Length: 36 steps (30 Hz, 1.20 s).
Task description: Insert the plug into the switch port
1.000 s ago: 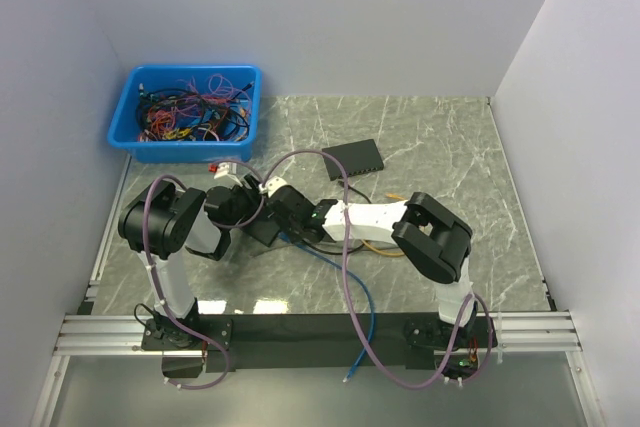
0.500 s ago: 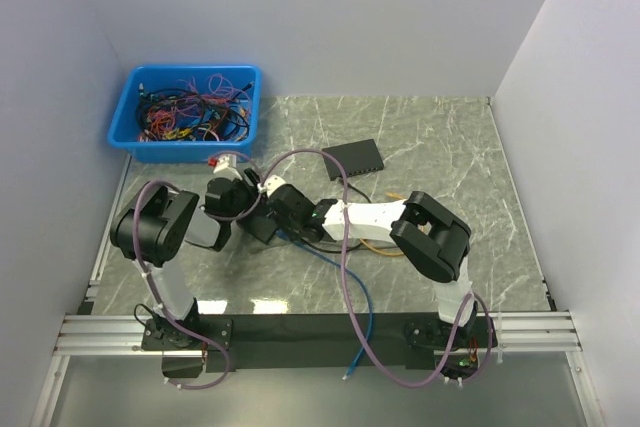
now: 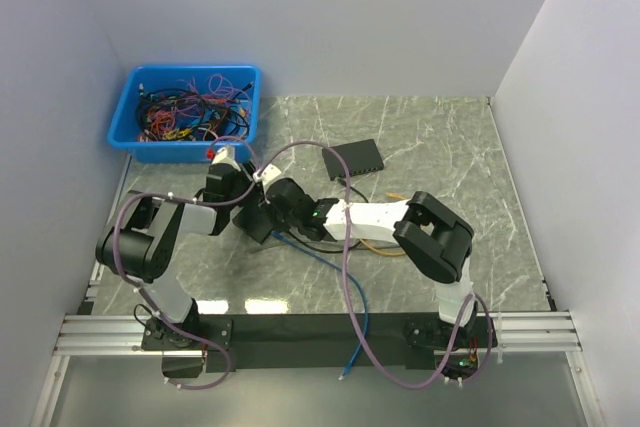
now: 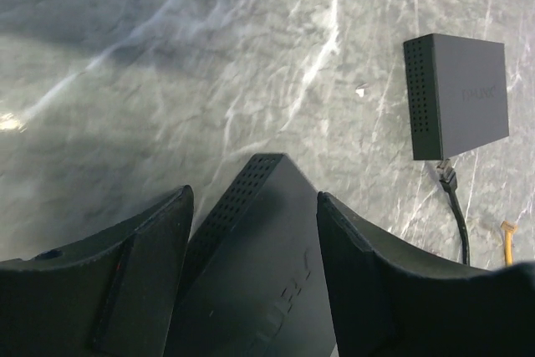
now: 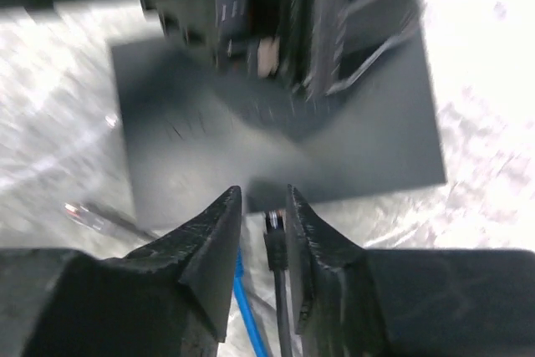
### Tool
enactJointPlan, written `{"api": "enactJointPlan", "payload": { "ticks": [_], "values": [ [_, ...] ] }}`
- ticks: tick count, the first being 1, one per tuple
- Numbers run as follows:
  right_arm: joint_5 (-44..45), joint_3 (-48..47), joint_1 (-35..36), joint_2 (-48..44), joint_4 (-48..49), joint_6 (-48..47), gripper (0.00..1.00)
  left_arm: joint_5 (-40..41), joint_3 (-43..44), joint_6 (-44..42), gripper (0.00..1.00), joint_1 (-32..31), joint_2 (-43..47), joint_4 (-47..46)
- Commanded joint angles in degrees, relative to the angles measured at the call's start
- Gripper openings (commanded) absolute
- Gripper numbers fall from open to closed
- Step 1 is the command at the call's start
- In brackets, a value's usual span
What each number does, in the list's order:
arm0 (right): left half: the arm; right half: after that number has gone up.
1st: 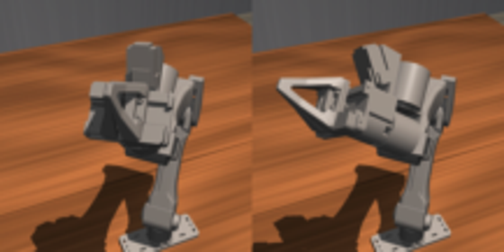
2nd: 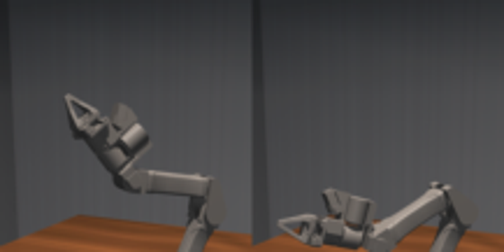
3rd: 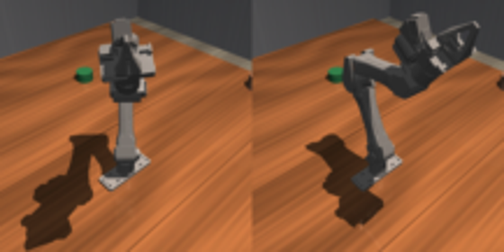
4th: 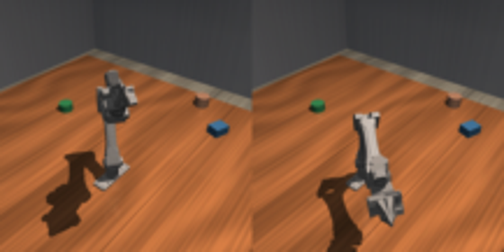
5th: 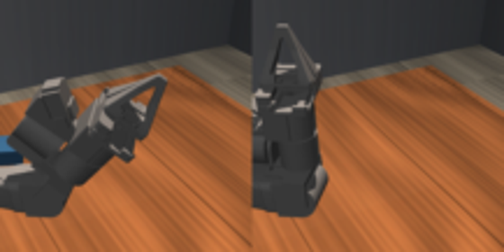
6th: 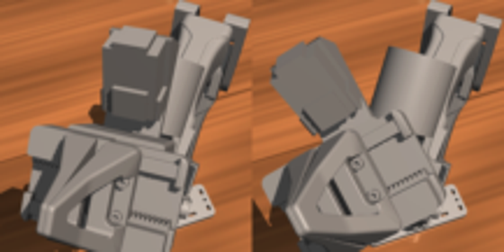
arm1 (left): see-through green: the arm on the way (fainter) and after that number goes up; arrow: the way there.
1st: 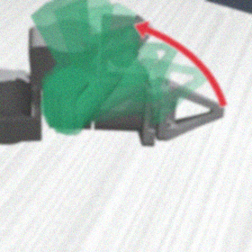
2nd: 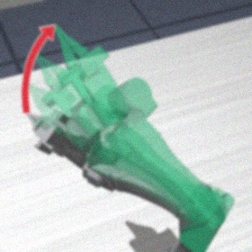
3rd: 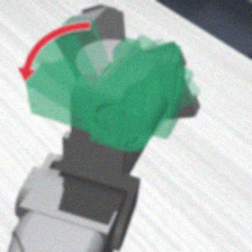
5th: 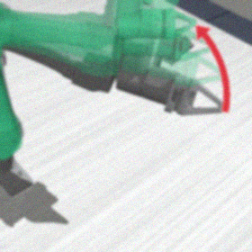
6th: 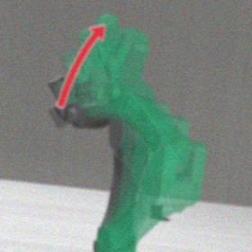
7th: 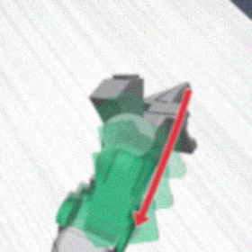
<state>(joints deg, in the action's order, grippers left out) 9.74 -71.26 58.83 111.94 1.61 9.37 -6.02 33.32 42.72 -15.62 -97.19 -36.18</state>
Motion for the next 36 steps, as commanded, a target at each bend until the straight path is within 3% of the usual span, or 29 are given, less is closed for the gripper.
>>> {"api": "enactJointPlan", "payload": {
  "ticks": [1,9,16,20,26,36],
  "values": [
    [1.95,-1.86,-0.03,-5.23,7.27,-0.49,0.36,-1.36,0.34,0.7,0.68,1.11,2.26,9.72],
    [0.73,2.79,1.2,-14.11,5.43,-1.1,0.38,0.22,1.92,0.08,0.67,1.64,10.07,15.79],
    [-9.2,6.22,3.92,-16.4,3.67,-1.72,0.37,1.8,1.75,-0.27,0.67,1.64,24.66,26.59],
    [-14.99,4.56,4.1,-12.82,2.44,-2.24,0.37,5.13,0.52,-1.67,0.69,1.64,35.28,34.22],
    [-18.87,-1.41,4.72,-5.52,-1.08,-2.86,0.36,10.06,-4.4,-2.82,0.73,1.64,47.33,38.65],
    [-21.08,-7.74,5.33,2.14,-4.77,-2.86,0.37,10.68,-10.2,-3.17,0.75,1.64,51.83,36.54]
  ]
}}
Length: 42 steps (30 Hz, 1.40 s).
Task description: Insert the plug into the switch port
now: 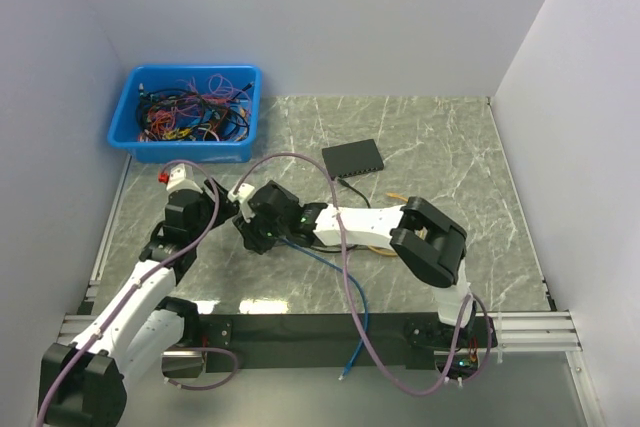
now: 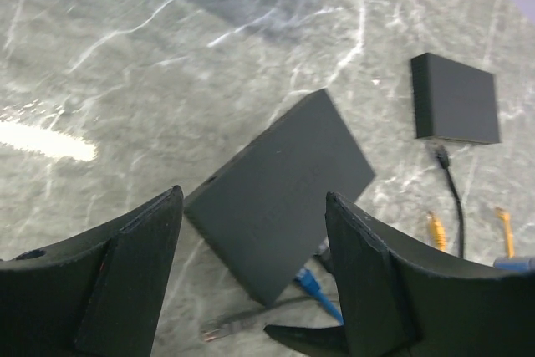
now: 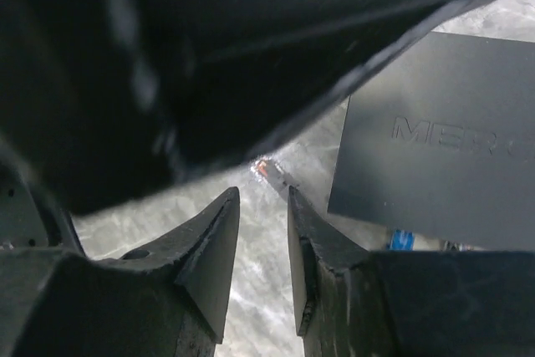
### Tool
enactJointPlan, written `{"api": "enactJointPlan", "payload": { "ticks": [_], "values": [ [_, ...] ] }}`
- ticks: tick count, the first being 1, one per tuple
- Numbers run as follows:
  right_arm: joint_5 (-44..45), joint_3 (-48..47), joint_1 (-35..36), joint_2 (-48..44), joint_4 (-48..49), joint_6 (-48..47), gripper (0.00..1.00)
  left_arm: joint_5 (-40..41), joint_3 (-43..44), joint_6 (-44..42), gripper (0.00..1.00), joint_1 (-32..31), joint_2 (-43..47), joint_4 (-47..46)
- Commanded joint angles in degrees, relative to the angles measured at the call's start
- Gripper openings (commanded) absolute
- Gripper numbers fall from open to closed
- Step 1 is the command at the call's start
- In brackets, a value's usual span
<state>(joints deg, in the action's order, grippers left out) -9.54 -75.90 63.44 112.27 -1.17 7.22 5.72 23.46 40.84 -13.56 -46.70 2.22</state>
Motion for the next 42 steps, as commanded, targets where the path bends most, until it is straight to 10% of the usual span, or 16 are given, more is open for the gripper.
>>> {"api": "enactJointPlan", "payload": {
  "ticks": [1,42],
  "values": [
    [-1.88,-3.99,0.72,2.34,-2.69,-0.89,0.38,-1.14,-0.61,-1.2,0.75,-0.41,1.35,-1.87],
    [0.93,1.54,1.51,0.23,3.28,-2.65,0.53,0.44,-4.83,4.51,0.86,9.78,0.91,-0.99]
  ]
}}
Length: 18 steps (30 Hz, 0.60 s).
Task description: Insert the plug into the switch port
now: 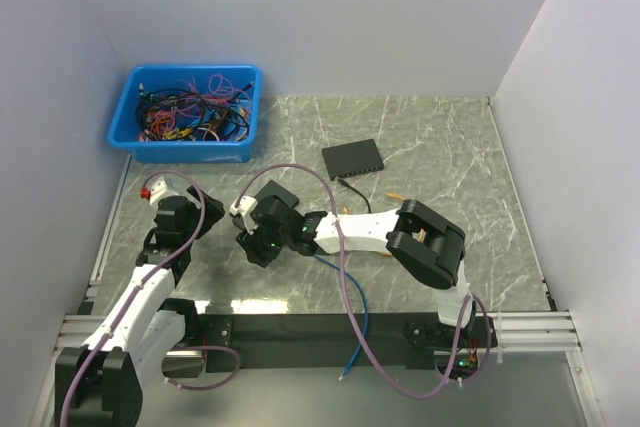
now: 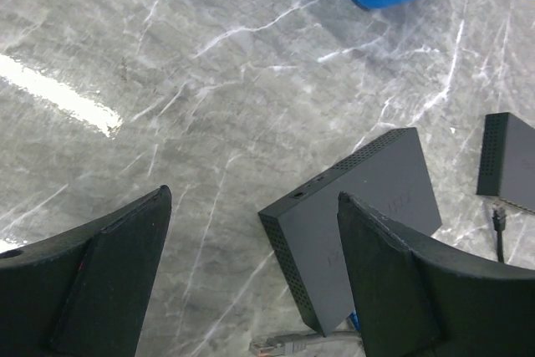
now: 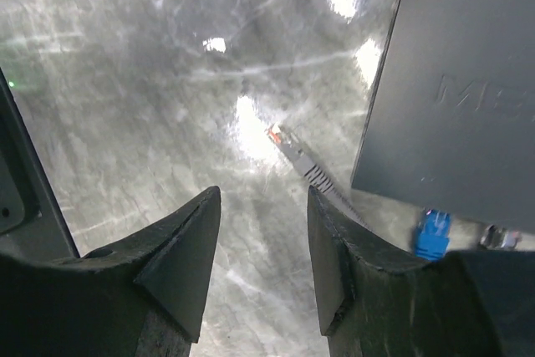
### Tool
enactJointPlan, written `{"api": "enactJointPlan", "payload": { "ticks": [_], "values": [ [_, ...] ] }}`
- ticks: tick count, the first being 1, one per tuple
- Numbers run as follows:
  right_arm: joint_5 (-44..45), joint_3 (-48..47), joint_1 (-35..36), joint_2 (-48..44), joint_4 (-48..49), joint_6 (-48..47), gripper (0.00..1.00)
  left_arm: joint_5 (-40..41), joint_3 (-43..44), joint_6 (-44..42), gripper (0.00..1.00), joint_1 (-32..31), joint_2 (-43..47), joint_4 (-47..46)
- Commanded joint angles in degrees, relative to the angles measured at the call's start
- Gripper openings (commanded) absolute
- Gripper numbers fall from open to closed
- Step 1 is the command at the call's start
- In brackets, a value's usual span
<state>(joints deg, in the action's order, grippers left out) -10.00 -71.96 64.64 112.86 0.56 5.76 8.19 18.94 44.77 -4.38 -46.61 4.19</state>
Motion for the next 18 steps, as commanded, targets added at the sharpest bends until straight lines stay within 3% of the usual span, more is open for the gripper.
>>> {"api": "enactJointPlan", "payload": {
  "ticks": [1,18],
  "values": [
    [1.39,-2.65,0.31,-0.18,1.73,-1.28,0.53,-2.21,-0.39,0.66,0.86,0.95,0.73,-3.04],
    [3.49,-5.99,0.4,6.85,0.24,-1.63,0.54,-4.93,-0.75,0.67,0.86,4.03,-0.76,-3.83]
  ]
}}
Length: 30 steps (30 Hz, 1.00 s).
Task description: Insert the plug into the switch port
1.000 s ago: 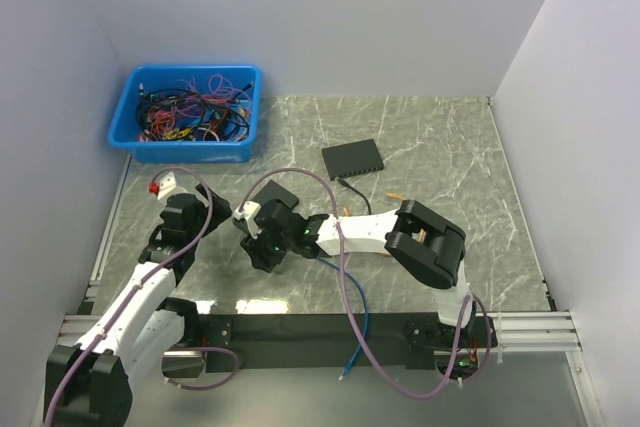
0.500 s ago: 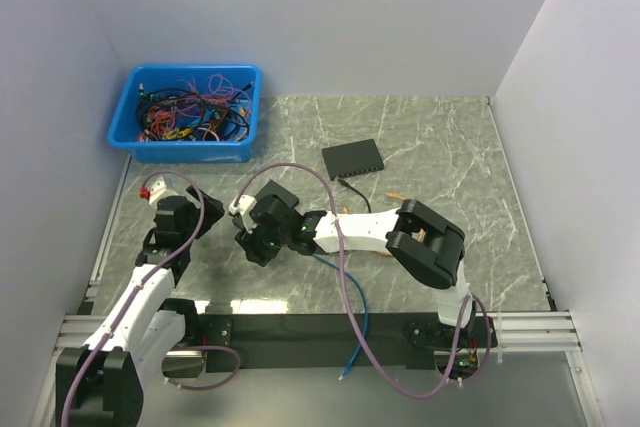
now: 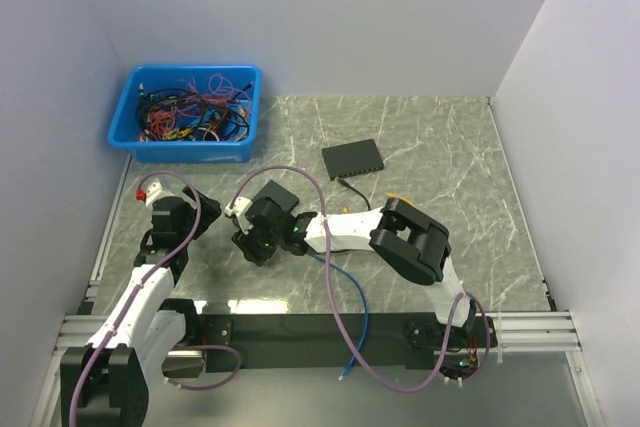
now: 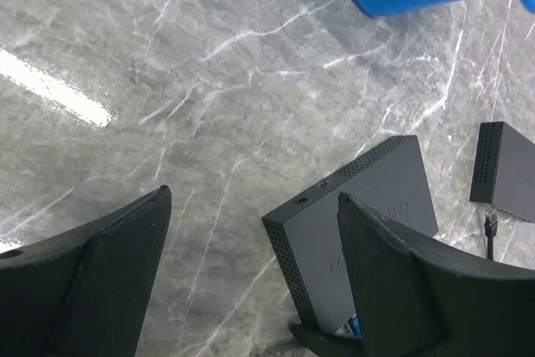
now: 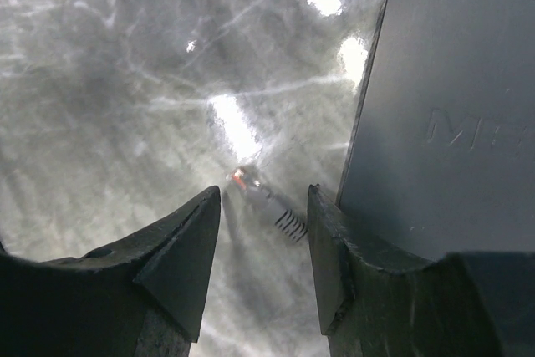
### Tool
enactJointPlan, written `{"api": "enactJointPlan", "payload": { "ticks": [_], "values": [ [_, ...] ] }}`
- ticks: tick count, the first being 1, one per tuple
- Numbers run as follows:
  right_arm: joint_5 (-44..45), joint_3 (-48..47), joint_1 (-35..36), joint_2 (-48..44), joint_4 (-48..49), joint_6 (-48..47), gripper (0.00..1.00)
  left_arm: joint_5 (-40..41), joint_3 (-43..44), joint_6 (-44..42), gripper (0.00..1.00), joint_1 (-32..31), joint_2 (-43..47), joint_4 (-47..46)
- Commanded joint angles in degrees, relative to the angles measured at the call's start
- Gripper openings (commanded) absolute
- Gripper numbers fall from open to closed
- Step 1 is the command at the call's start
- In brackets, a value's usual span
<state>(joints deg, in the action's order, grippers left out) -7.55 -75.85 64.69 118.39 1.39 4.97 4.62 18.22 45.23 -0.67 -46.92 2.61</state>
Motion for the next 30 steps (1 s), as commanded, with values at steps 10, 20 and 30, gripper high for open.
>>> {"api": "enactJointPlan", "payload": {
  "ticks": [10,20,30],
  "values": [
    [3.33,-0.26,0.44,1.58,-0.95,-1.98,0.53,-1.99,-0.11,-0.06,0.86,0.32,-0.28,-2.17],
    [7.46,1.06,0.79,-0.61,-5.25,-2.77,0.5,-2.42,-0.38,-0.32,0.86,0.32,0.33,-2.26],
    [10.89,-0.61,2.37,2.55,-6.66,-3.48,0.16,-2.51,-0.55,-0.41,0.86,0.32,0.95,-2.26]
  ]
}}
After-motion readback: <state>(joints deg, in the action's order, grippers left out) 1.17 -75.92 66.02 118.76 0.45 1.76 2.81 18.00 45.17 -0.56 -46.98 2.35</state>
